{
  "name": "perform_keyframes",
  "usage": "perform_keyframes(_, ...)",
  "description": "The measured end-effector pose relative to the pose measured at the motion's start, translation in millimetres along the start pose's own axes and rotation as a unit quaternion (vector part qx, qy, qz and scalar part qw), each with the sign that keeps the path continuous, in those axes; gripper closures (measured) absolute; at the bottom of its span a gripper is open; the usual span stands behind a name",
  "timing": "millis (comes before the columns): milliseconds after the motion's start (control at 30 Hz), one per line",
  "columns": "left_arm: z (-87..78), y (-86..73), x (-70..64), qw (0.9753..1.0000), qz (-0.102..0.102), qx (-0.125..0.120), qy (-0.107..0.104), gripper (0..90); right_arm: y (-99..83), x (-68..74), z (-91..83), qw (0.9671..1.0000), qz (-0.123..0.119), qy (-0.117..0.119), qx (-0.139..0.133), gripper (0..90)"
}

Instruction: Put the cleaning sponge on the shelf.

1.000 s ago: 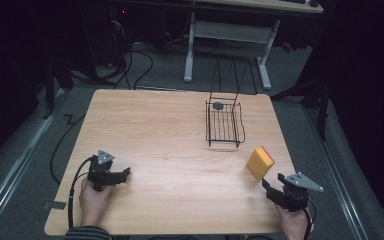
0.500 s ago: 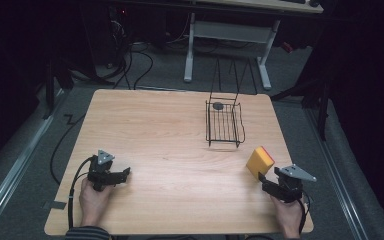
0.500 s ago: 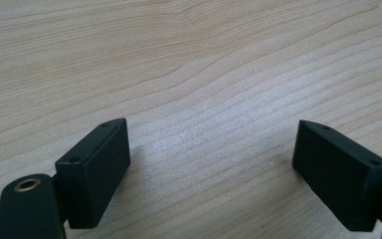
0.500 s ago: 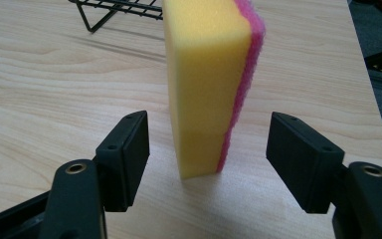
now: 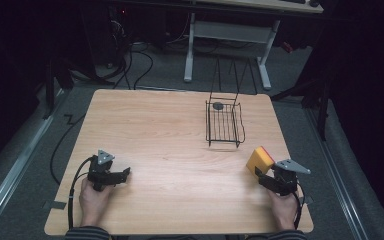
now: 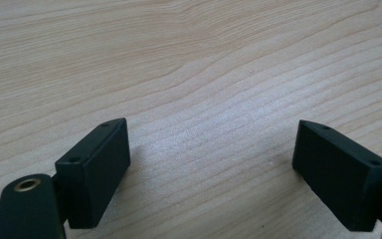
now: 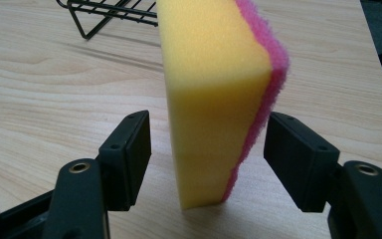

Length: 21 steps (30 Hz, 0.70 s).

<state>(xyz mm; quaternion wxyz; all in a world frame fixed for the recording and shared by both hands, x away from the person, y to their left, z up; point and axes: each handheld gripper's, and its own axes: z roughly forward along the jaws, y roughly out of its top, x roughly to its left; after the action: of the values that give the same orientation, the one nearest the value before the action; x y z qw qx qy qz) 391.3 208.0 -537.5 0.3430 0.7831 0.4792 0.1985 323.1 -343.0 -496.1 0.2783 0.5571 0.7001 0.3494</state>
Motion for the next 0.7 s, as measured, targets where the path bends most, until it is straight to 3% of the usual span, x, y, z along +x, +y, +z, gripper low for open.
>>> perform_keyframes(467, 0.0, 0.0, 0.0, 1.0, 0.0, 0.0, 0.0, 15.6, 3.5, 1.2, 15.7, 0.9999, 0.004, 0.015, 0.004, 42.9)
perform_keyframes(700, 0.1, 0.0, 0.0, 1.0, 0.0, 0.0, 0.0, 15.6, 3.3, 1.8, 19.0, 0.9999, 0.0, 0.015, 0.007, 51.3)
